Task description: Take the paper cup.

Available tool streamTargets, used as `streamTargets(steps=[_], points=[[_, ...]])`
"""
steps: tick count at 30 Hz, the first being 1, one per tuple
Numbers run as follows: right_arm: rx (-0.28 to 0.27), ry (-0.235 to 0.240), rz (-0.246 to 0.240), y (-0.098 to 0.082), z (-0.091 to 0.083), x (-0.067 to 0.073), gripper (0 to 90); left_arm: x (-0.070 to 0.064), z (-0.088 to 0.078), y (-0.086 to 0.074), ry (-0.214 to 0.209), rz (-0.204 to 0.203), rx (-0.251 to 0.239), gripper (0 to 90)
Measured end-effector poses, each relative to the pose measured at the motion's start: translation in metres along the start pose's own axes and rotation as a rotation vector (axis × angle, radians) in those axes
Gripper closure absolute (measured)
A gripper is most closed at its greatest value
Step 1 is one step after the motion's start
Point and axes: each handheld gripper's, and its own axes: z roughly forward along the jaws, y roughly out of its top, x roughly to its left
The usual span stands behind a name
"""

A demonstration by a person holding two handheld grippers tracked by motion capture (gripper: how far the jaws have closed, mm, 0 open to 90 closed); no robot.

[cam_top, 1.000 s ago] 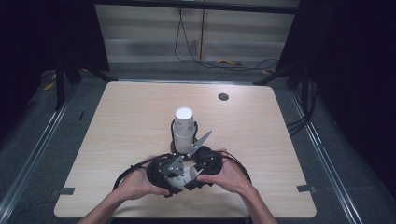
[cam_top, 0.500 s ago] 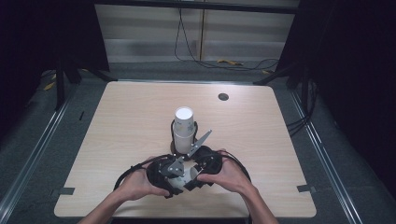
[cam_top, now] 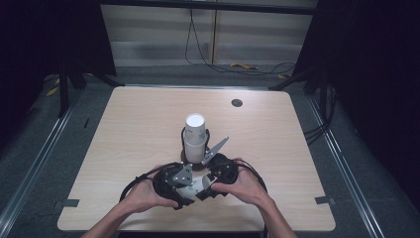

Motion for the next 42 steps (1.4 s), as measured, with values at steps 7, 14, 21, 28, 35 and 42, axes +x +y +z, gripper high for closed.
streamTargets(steps=[7,14,21,28,35,42], points=[[-0.025,-0.008,0.005,-0.002,-0.006,-0.001,36.1,0.003,-0.003,-0.003,0.004,-0.034,-0.068,21.7],[-0.065,-0.022,0.022,-0.005,-0.014,-0.003,36.0,0.008,-0.015,-0.005,0.018,-0.081,-0.147,16.5],[-0.093,-0.032,0.023,-0.008,-0.017,-0.006,35.9,0.014,-0.023,-0.014,0.004,-0.144,-0.238,16.0],[-0.122,-0.035,0.045,-0.009,-0.019,-0.009,35.9,0.016,-0.03,-0.02,0.028,-0.184,-0.289,16.0],[-0.144,-0.04,0.059,-0.012,-0.02,-0.012,36.0,0.024,-0.033,-0.032,0.081,-0.248,-0.366,16.3],[-0.175,-0.062,0.069,-0.015,-0.025,-0.015,36.1,0.03,-0.038,-0.04,0.09,-0.284,-0.435,16.4]])
